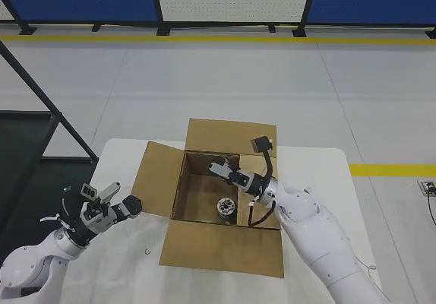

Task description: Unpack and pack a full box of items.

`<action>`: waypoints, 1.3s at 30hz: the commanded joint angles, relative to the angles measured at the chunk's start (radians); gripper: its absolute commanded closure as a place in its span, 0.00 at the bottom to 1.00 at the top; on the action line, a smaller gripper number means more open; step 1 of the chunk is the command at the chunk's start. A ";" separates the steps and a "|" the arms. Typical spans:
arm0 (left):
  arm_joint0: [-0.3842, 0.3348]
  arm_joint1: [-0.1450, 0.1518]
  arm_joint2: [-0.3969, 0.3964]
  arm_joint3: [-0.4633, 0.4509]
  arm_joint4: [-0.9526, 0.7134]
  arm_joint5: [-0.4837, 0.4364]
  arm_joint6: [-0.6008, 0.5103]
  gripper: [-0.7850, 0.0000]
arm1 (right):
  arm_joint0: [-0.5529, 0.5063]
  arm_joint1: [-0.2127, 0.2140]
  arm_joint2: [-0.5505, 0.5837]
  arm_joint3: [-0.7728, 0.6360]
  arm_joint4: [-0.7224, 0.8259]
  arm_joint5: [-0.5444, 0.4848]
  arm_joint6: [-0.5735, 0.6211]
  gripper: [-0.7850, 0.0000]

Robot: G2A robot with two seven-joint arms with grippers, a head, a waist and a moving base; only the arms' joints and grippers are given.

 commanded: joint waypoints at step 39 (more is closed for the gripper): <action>-0.296 -0.001 0.326 -0.271 0.277 0.268 0.042 0.00 | -0.527 0.158 0.415 -0.554 -0.055 0.021 -0.005 0.00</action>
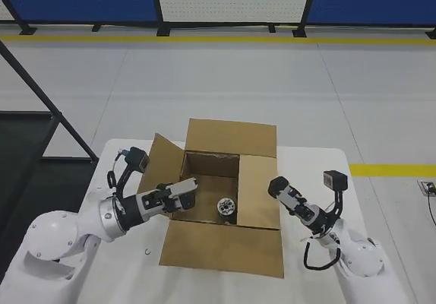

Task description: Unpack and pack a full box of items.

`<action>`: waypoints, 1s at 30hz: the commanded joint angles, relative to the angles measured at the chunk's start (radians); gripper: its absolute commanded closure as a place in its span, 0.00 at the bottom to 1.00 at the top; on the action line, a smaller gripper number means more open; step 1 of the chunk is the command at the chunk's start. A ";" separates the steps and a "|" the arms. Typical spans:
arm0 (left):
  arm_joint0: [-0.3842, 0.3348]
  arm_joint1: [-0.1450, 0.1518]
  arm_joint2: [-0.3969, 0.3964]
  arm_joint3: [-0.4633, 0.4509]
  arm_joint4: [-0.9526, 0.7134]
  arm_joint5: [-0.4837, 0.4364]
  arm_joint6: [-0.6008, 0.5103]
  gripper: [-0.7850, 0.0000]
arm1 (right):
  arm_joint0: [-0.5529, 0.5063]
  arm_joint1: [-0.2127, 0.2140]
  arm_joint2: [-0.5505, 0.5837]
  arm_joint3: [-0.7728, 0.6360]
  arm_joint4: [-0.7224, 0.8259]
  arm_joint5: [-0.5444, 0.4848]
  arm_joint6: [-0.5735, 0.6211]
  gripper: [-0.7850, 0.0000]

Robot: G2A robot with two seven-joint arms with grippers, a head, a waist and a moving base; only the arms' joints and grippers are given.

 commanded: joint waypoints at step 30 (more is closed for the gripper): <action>-0.365 -0.146 0.442 0.680 -0.118 -0.098 0.191 0.00 | -0.086 0.039 0.027 -0.008 0.072 -0.007 -0.039 0.00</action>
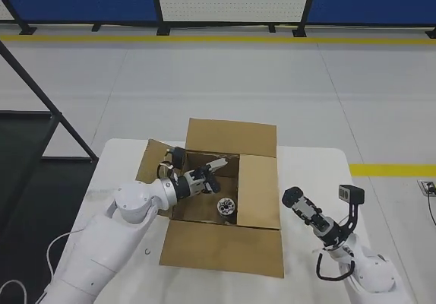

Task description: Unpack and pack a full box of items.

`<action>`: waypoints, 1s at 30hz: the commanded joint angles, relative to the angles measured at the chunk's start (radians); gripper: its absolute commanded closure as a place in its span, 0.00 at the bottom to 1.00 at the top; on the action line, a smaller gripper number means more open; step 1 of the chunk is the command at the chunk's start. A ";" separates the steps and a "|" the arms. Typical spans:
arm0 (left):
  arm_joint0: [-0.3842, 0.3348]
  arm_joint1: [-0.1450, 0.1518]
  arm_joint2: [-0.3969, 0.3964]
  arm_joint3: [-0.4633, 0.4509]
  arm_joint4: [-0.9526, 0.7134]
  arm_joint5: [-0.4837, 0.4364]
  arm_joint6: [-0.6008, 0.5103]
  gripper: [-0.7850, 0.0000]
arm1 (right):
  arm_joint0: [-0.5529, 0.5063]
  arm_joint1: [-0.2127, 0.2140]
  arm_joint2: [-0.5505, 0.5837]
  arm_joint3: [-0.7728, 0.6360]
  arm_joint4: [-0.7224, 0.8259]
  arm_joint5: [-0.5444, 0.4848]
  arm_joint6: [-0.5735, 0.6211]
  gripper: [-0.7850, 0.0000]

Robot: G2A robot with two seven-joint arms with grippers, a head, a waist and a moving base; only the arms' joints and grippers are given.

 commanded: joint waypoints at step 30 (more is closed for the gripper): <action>-0.060 -0.091 0.102 0.177 -0.005 -0.215 0.119 0.00 | -0.077 0.020 -0.047 -0.108 -0.008 0.030 0.045 0.00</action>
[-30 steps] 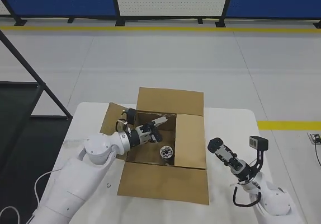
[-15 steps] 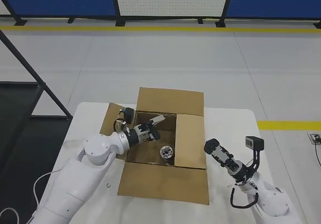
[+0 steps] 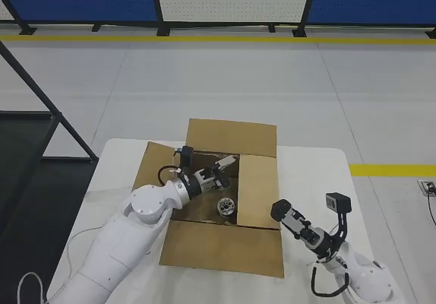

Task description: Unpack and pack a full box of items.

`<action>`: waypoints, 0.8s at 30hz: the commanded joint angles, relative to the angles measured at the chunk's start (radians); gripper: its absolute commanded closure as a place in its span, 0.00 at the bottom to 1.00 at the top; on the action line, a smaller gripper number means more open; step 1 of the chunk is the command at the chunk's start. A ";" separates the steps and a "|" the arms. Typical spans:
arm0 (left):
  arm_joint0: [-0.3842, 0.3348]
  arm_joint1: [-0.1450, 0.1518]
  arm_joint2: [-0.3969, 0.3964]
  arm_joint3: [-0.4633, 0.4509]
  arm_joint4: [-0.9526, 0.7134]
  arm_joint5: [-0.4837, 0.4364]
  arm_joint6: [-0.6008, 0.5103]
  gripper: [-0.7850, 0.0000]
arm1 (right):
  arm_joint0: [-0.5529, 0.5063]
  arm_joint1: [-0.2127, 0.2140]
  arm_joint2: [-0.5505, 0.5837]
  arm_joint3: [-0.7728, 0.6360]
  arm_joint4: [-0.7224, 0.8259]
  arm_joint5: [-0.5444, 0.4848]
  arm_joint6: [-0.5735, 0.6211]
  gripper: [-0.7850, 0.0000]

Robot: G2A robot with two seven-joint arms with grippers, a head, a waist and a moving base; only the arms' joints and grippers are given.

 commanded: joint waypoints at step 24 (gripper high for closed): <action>-0.092 -0.110 0.052 0.198 -0.056 -0.125 -0.080 0.00 | -0.048 0.020 -0.049 -0.060 -0.038 -0.010 -0.020 0.00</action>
